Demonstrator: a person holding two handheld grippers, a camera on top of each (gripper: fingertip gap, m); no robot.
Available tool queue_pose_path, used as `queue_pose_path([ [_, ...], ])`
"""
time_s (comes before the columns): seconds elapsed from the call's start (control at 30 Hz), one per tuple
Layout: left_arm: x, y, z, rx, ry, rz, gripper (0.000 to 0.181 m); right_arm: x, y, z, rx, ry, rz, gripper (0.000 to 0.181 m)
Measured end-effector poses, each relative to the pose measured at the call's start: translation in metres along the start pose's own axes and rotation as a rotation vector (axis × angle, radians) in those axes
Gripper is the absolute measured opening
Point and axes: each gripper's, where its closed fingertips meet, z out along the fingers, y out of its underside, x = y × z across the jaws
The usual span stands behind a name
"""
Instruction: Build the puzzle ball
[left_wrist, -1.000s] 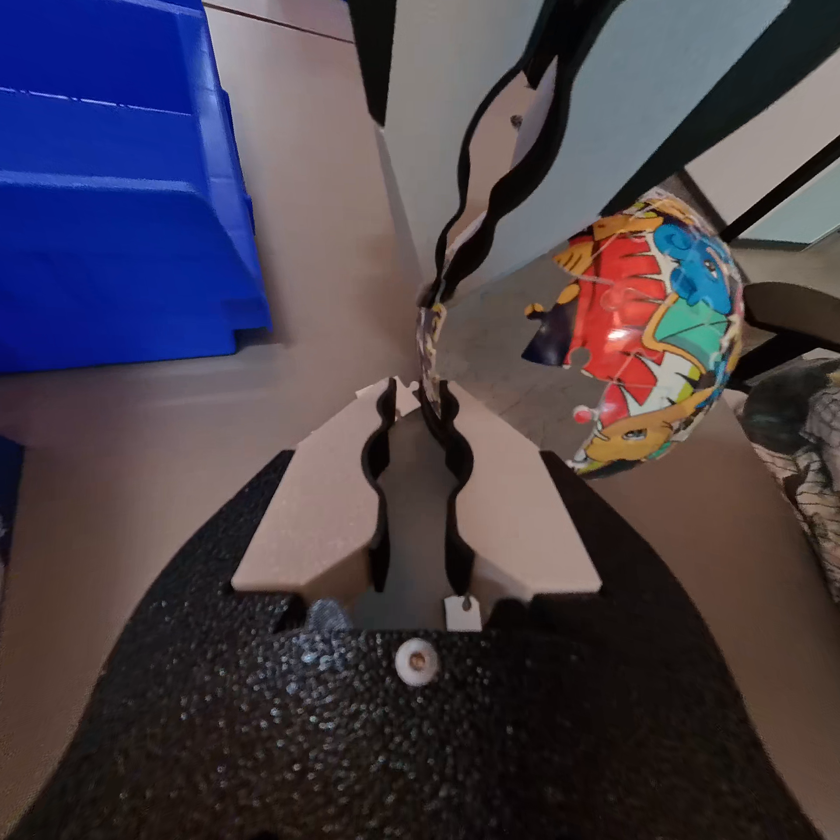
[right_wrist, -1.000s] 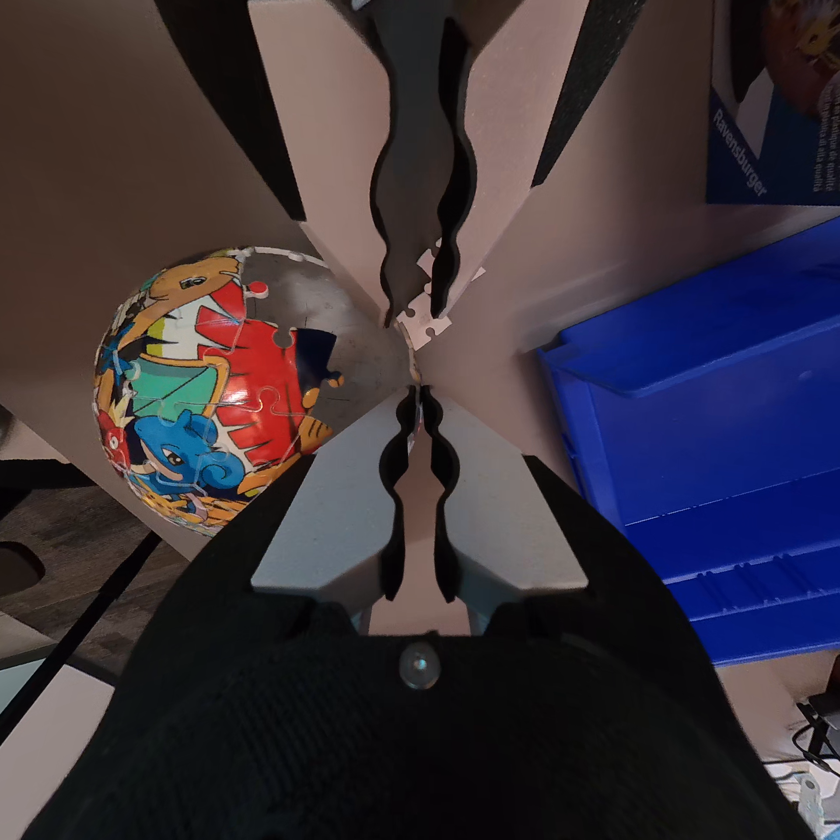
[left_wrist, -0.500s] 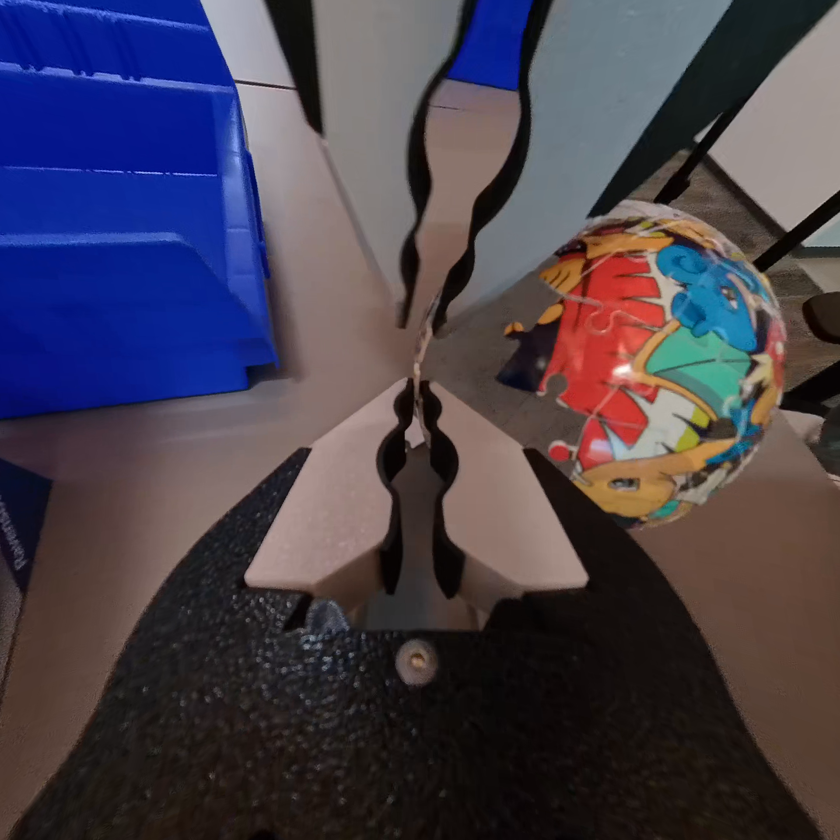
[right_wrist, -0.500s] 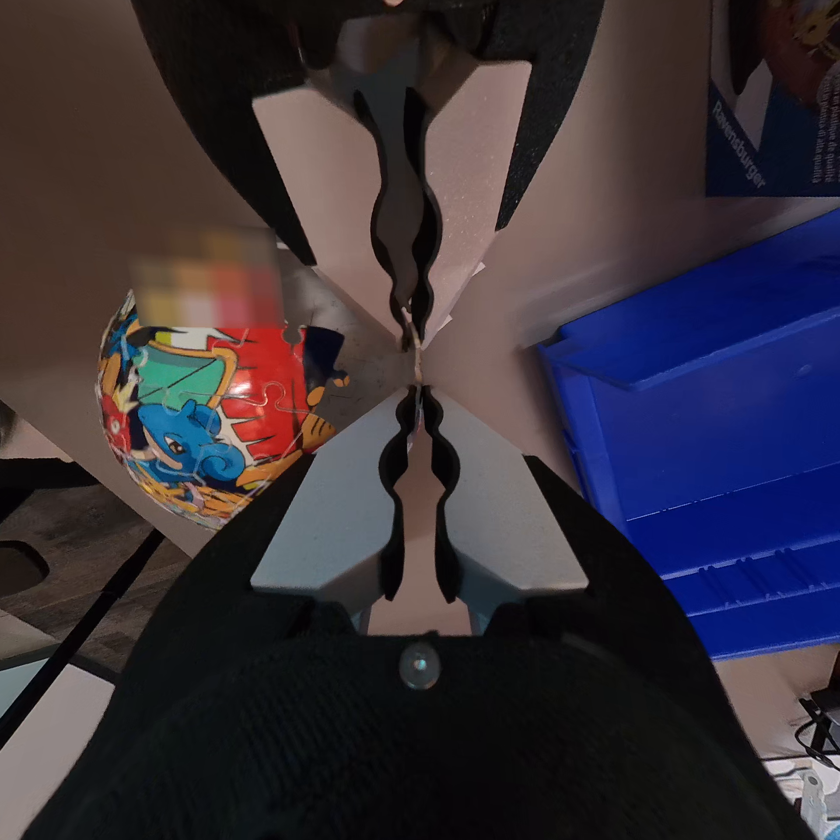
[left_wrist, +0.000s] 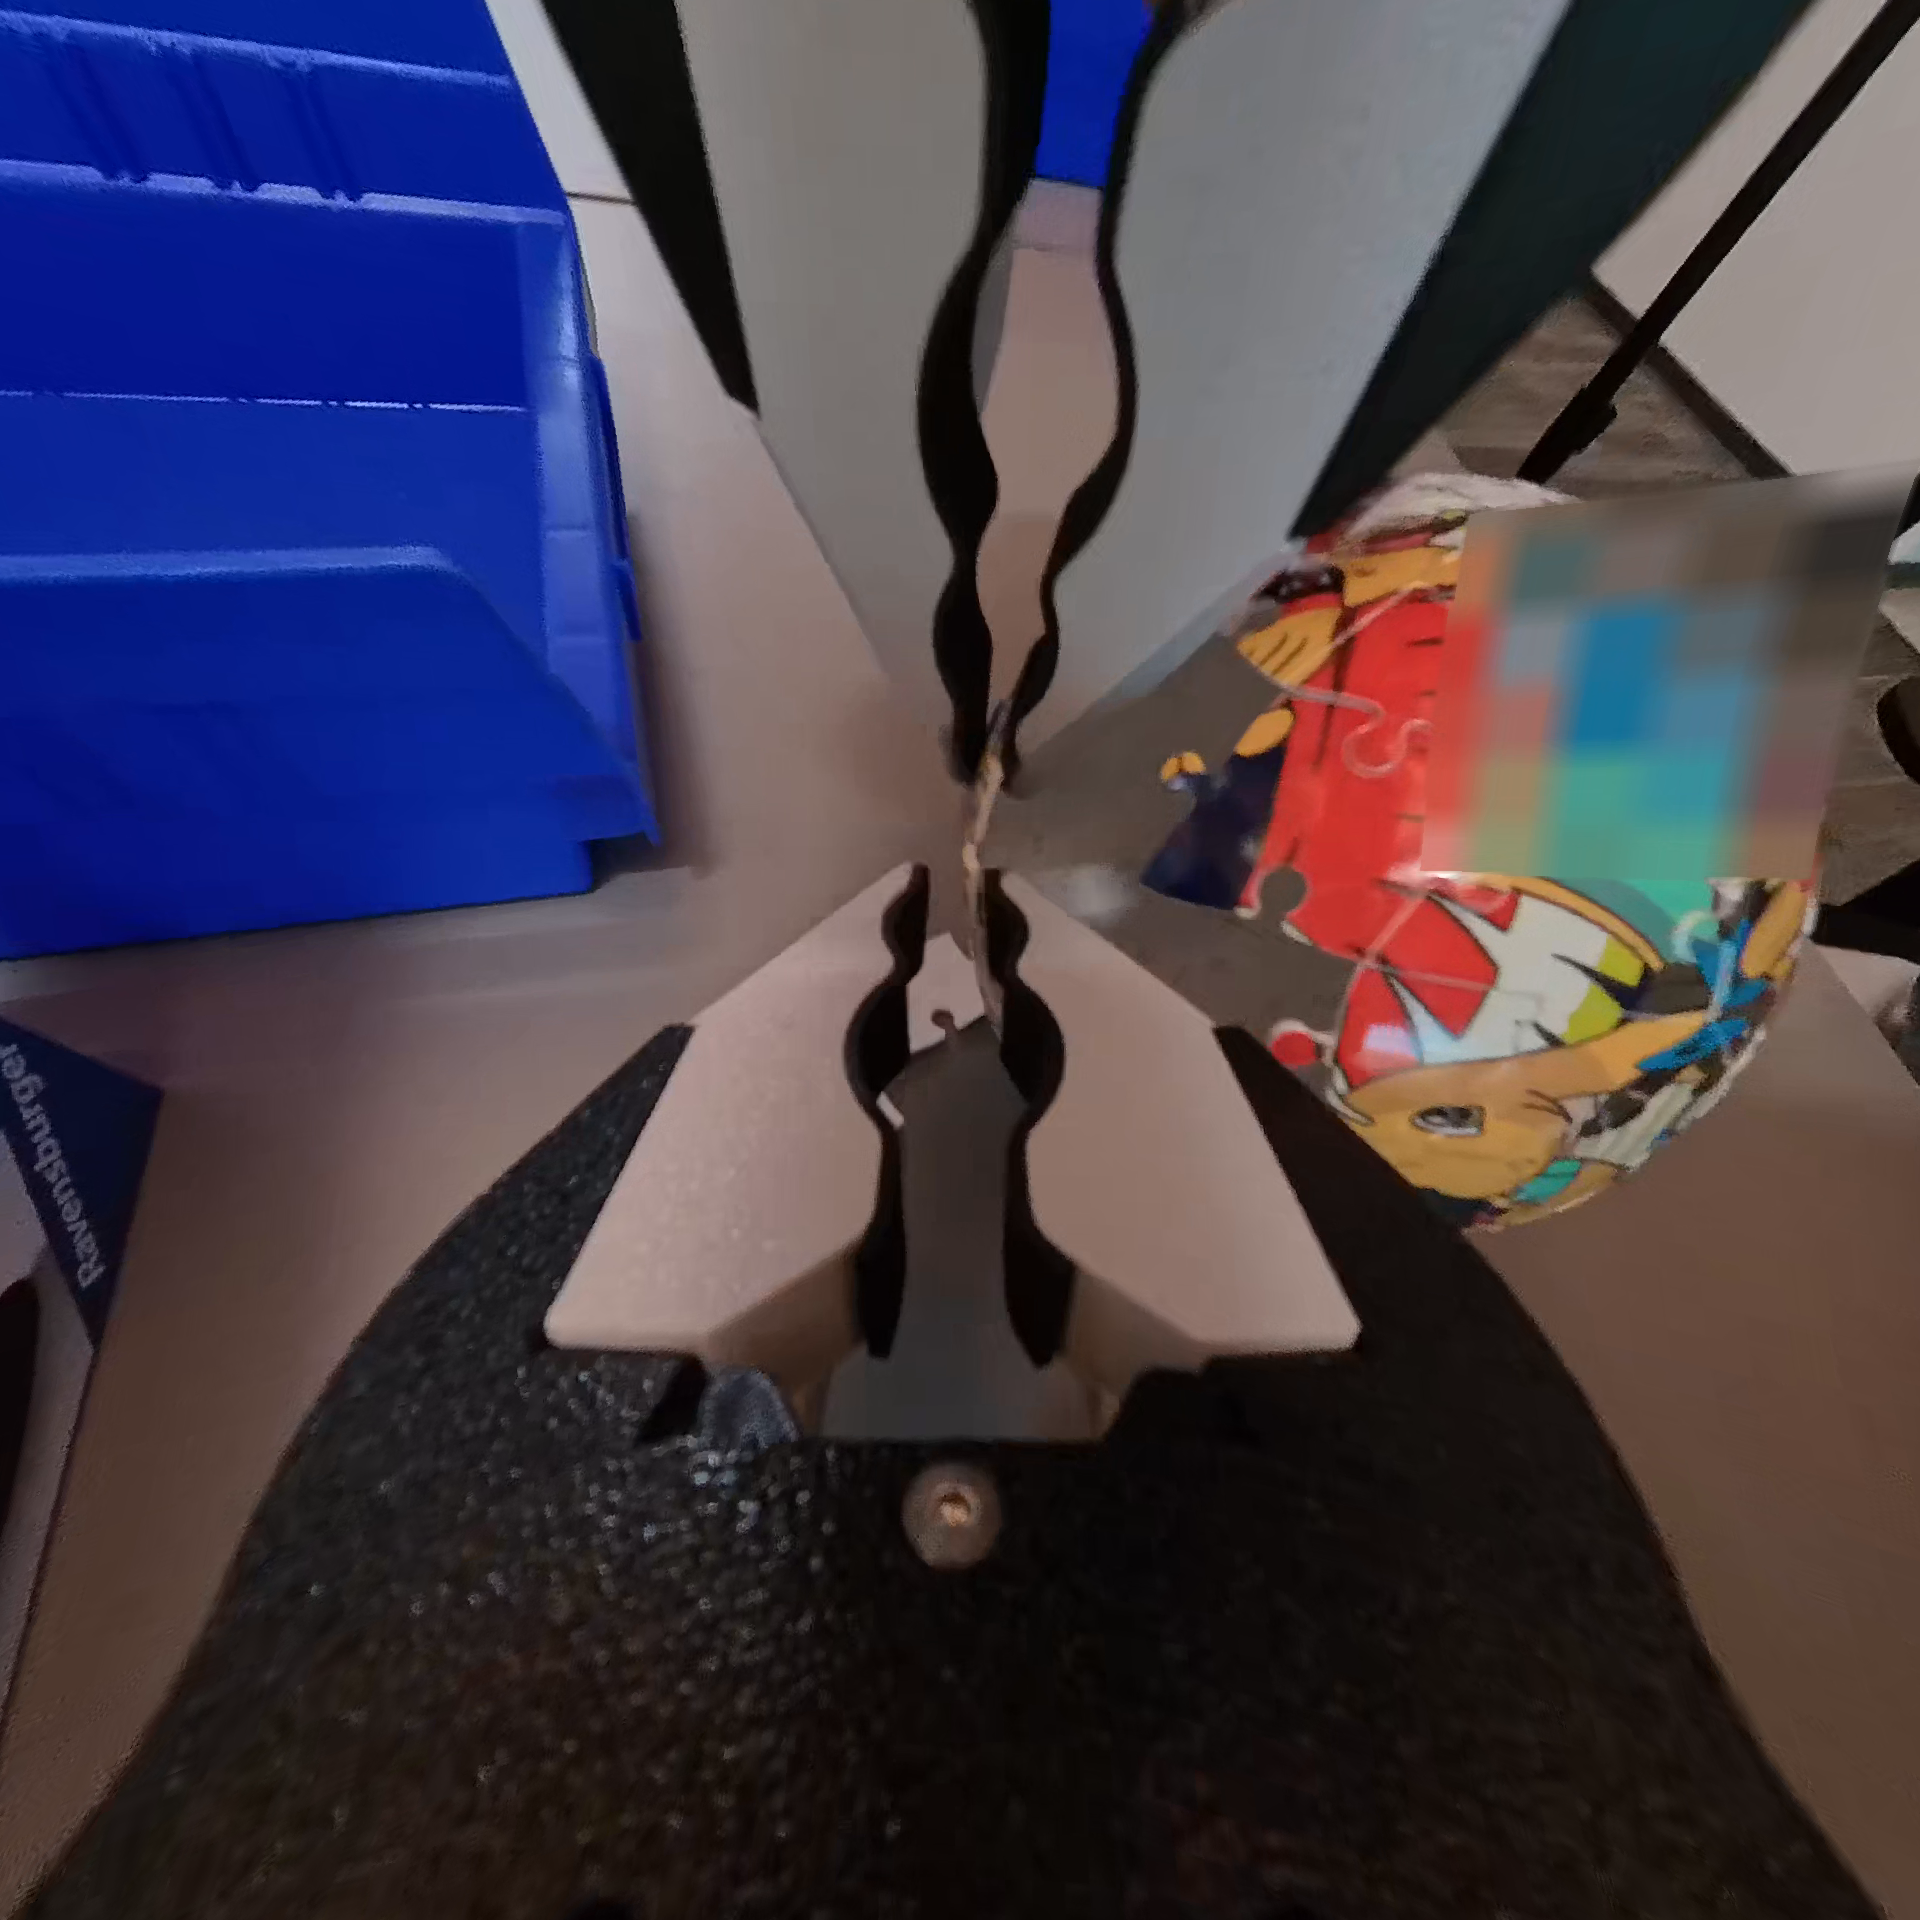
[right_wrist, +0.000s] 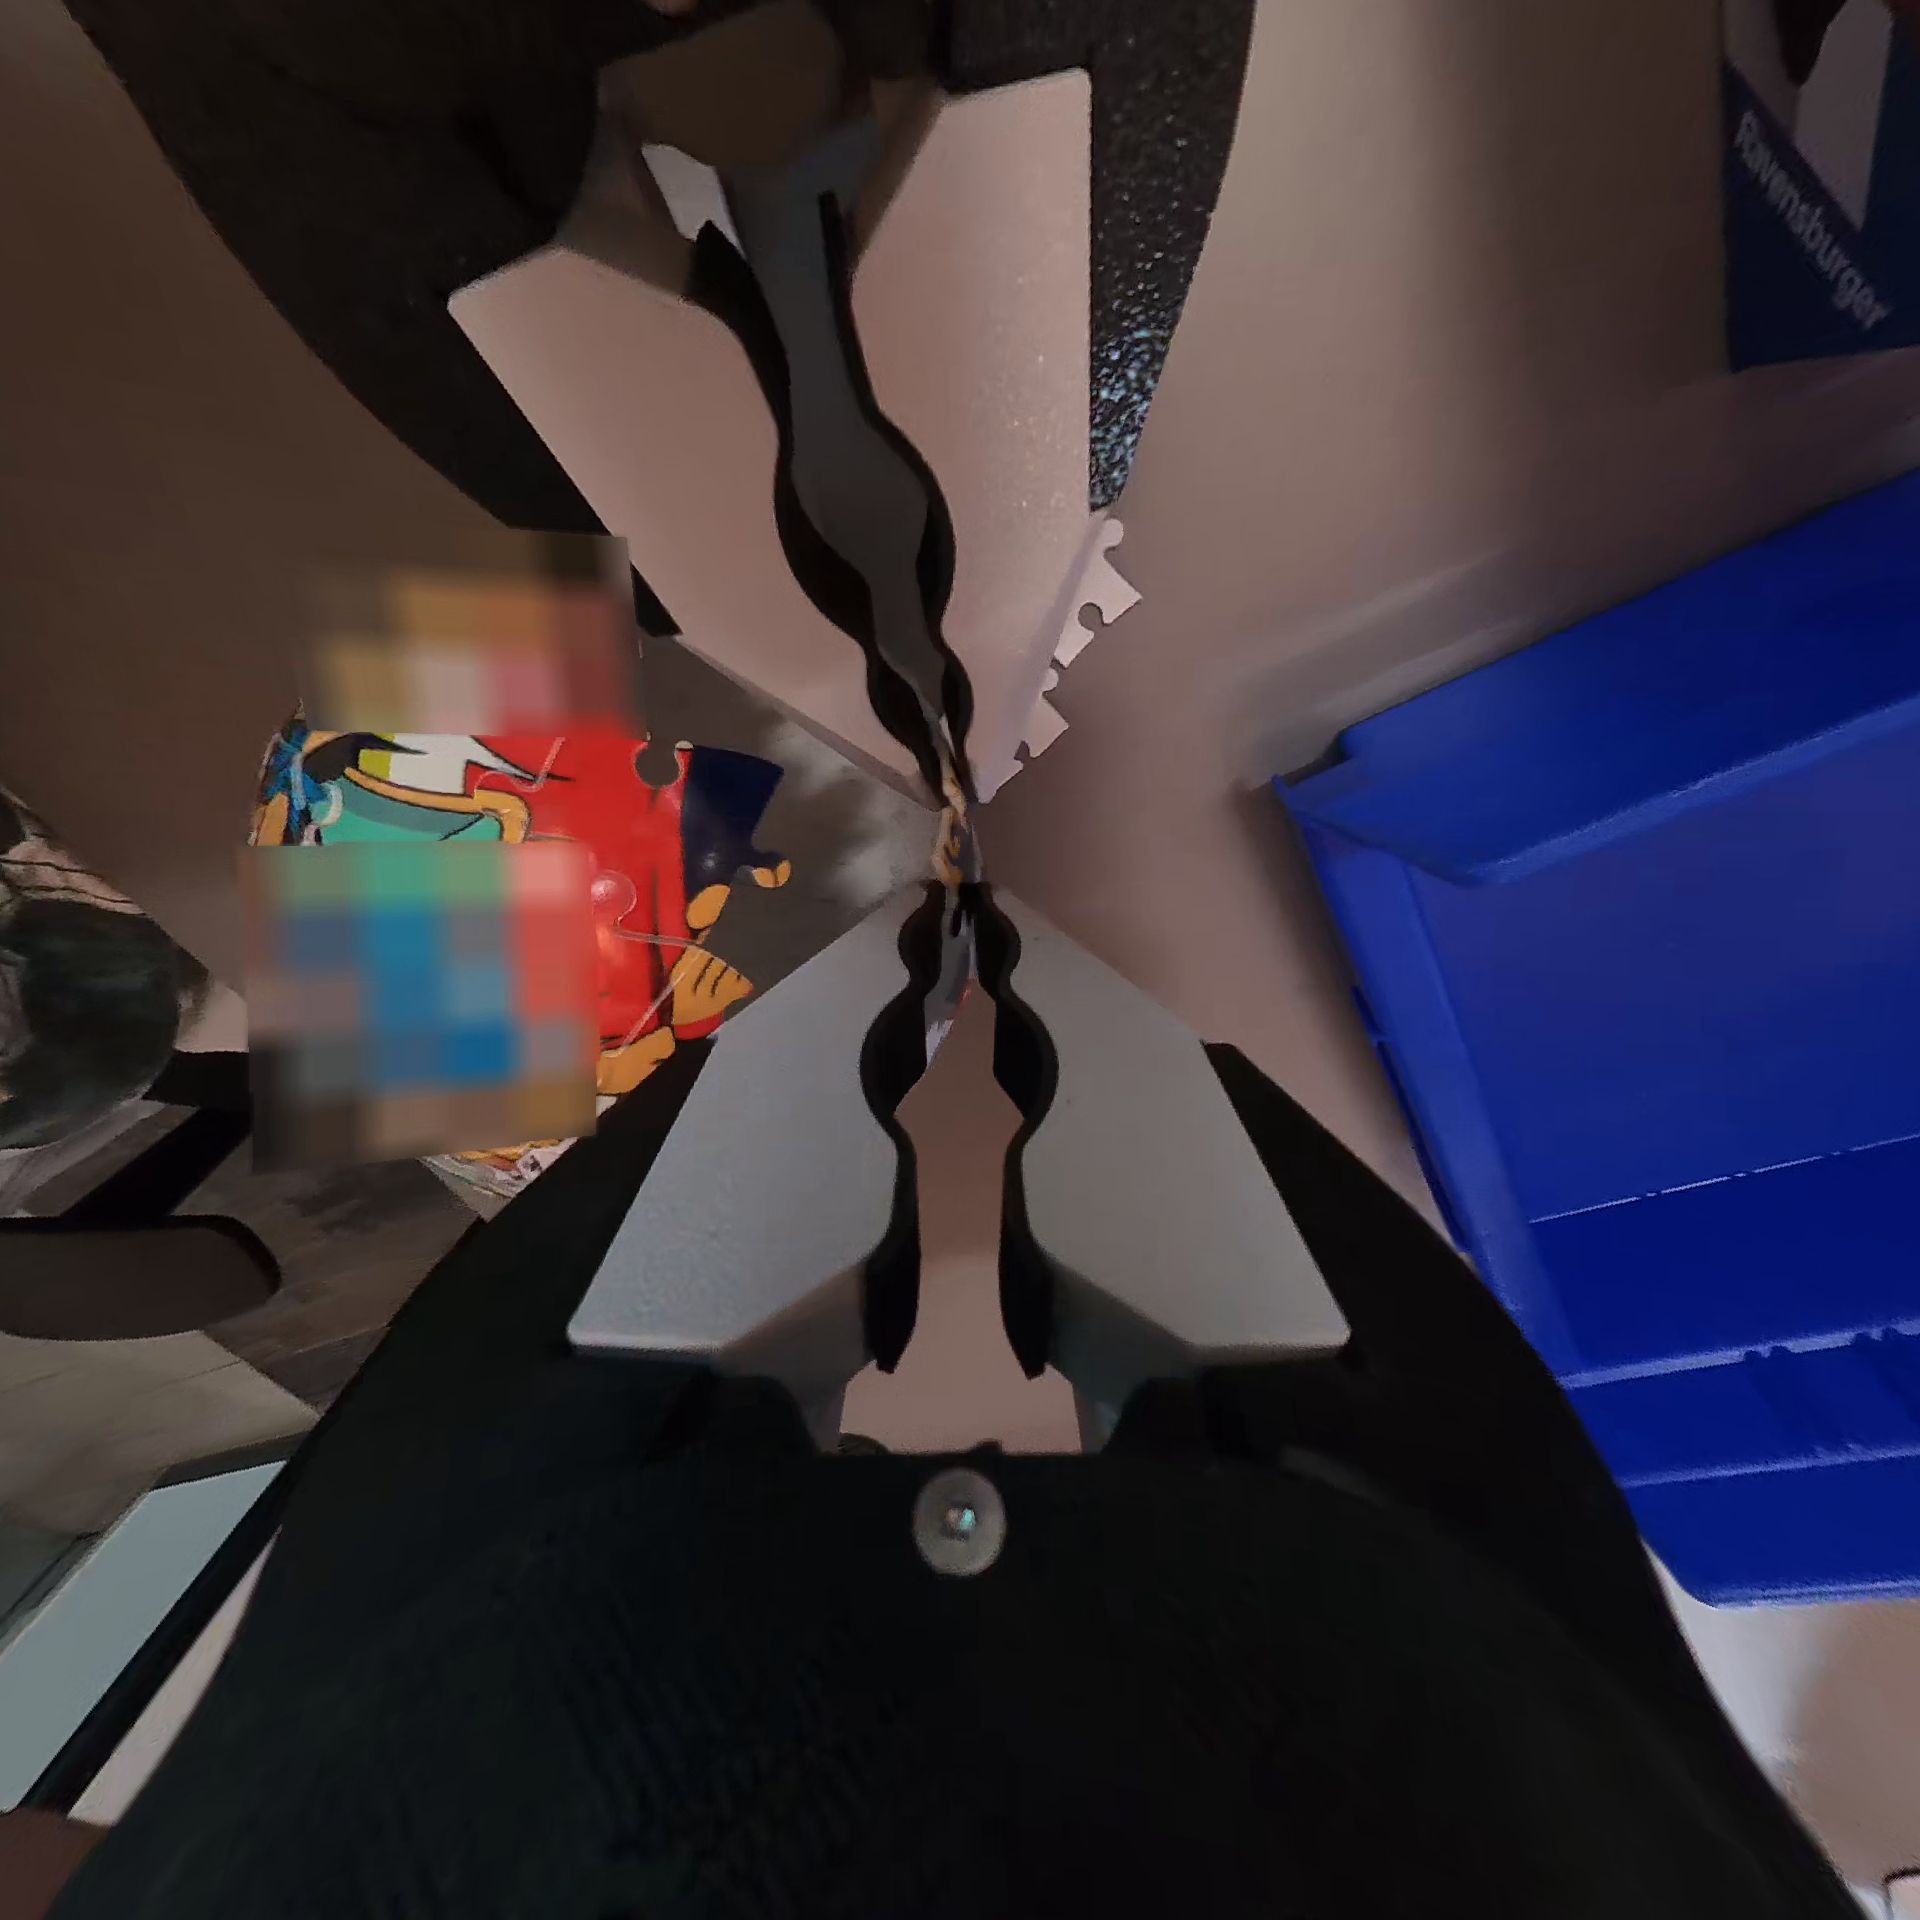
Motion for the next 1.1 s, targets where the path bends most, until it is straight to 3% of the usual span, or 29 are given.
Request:
queue_pose_path([
  [0.1, 0.004, -0.008, 0.001, 0.061, 0.049, -0.028, 0.012, -0.001, -0.004, 0.000, 0.019, 0.018, -0.008, 0.001],
  [0.23, 0.008, 0.000, 0.006, 0.023, 0.088, -0.039, 0.004, -0.003, -0.009, 0.001, 0.035, 0.030, -0.023, 0.001],
  [0.63, 0.007, 0.001, 0.008, 0.016, 0.024, 0.050, 0.000, -0.009, -0.005, 0.000, 0.064, -0.108, 0.081, 0.009],
  [1.1, 0.007, 0.003, 0.008, 0.009, 0.054, -0.013, 0.001, -0.005, -0.007, 0.002, 0.030, -0.010, -0.026, 0.002],
])
